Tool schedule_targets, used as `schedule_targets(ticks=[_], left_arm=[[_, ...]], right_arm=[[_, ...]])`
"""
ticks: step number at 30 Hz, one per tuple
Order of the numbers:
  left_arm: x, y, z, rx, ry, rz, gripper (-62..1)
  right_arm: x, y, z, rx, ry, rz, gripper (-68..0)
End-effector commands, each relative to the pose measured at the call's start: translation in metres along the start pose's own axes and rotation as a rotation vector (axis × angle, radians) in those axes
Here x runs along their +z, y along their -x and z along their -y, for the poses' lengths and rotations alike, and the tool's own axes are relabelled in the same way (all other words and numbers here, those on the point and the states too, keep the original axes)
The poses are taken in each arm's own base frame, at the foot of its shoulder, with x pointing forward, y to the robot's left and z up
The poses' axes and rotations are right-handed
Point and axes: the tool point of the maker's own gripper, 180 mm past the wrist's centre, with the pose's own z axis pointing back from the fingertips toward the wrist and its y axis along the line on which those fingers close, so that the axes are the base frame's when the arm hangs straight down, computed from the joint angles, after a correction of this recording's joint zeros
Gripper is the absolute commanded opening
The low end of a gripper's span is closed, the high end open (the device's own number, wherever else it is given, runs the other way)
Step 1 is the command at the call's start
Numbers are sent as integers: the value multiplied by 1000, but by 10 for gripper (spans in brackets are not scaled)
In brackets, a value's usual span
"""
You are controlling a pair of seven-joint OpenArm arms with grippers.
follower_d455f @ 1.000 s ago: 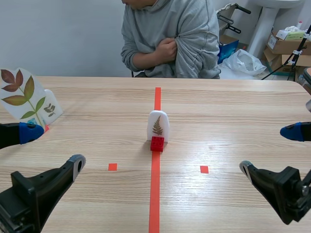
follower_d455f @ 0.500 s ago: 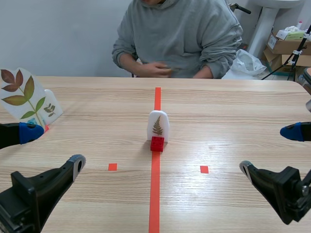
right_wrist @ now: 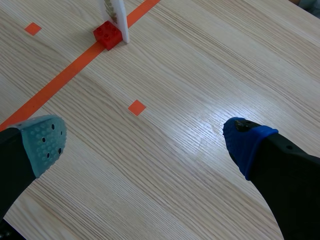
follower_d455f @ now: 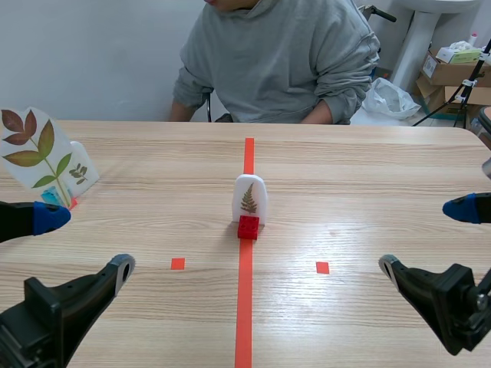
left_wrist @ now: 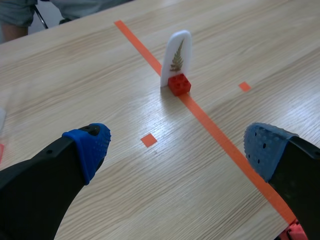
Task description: Do the leaf sorting experiment
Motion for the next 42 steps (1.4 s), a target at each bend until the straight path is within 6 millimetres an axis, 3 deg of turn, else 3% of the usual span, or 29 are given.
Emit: schedule_targets(ticks=[1, 7, 13, 16, 26, 34, 42], left_arm=[[-8, -4, -5, -22, 3, 22, -37], [-47, 11, -12, -56, 103, 4, -37], [-103, 25, -21, -106, 191, -30, -37], [-131, 28, -15, -136, 271, -45, -37], [-209, 6, 2, -265, 399, -56, -37], [-241, 1, 25, -322, 440, -75, -37], [-255, 11, 29, -357, 378, -72, -37]], right_arm=[[0, -12, 3, 18, 4, 35, -19], [0, -10, 3, 26, 6, 29, -19], [0, -8, 4, 47, 10, 13, -19], [0, -8, 4, 47, 10, 13, -19], [0, -8, 4, 47, 10, 13, -19], [0, -8, 4, 47, 10, 14, -19], [0, -8, 4, 46, 10, 15, -19]])
